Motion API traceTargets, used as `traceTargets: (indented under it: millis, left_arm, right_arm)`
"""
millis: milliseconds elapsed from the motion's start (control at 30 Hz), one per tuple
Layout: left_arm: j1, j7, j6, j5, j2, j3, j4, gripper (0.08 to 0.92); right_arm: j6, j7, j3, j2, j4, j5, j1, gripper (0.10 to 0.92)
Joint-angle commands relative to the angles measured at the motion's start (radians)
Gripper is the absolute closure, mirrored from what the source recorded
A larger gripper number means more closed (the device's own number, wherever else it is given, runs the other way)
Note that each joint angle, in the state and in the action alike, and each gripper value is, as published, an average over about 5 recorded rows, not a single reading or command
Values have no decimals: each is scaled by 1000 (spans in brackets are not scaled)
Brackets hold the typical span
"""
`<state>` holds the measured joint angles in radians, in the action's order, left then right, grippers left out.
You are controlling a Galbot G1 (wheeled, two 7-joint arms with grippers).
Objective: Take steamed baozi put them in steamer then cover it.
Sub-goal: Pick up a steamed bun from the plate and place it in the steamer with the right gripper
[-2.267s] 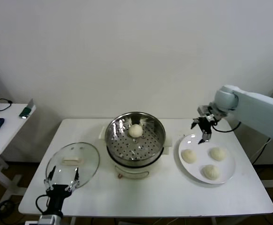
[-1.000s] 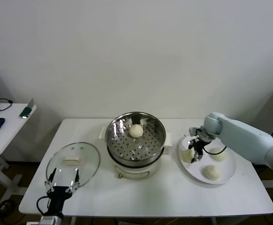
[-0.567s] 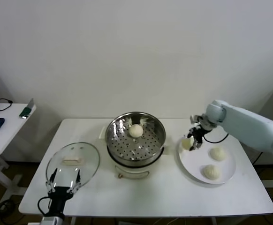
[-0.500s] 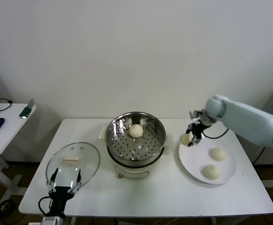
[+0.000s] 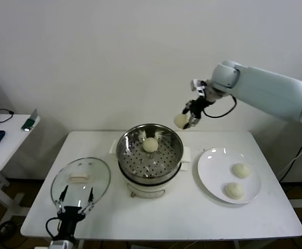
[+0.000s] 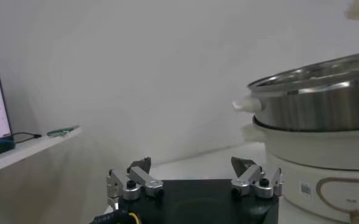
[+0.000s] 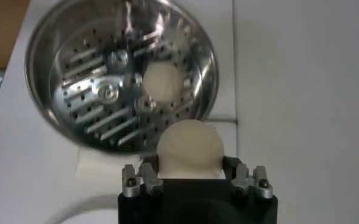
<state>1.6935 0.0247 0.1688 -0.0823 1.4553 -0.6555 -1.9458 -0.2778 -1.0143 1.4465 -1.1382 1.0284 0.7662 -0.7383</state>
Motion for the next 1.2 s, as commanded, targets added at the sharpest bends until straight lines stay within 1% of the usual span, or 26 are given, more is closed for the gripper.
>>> traceTargets:
  millis: [33, 167, 367, 933, 1033, 1100, 1200]
  left_arm:
    - [3, 0, -1, -1, -2, 4, -9, 177]
    - [3, 0, -4, -1, -3, 3, -18, 177]
    - [6, 0, -1, 2, -5, 1, -16, 177]
    - [5, 0, 4, 8, -8, -3, -3, 177]
    - [6, 0, 4, 8, -8, -3, -3, 177]
    - [6, 0, 3, 8, -8, -3, -4, 177]
    - [5, 0, 3, 6, -7, -2, -3, 177]
  right_arm:
    - [-33, 40, 22, -193, 0, 112, -29, 355]
    - [-46, 63, 18, -256, -14, 105, 29, 354]
    - [-52, 78, 37, -302, -11, 71, 96, 355]
    - [-47, 81, 81, -312, -7, -40, 179, 343]
    - [-45, 78, 83, -311, -7, -57, 180, 330]
    - [-46, 79, 84, -310, -7, -65, 180, 306]
    - [-48, 80, 82, -311, -8, -73, 183, 248]
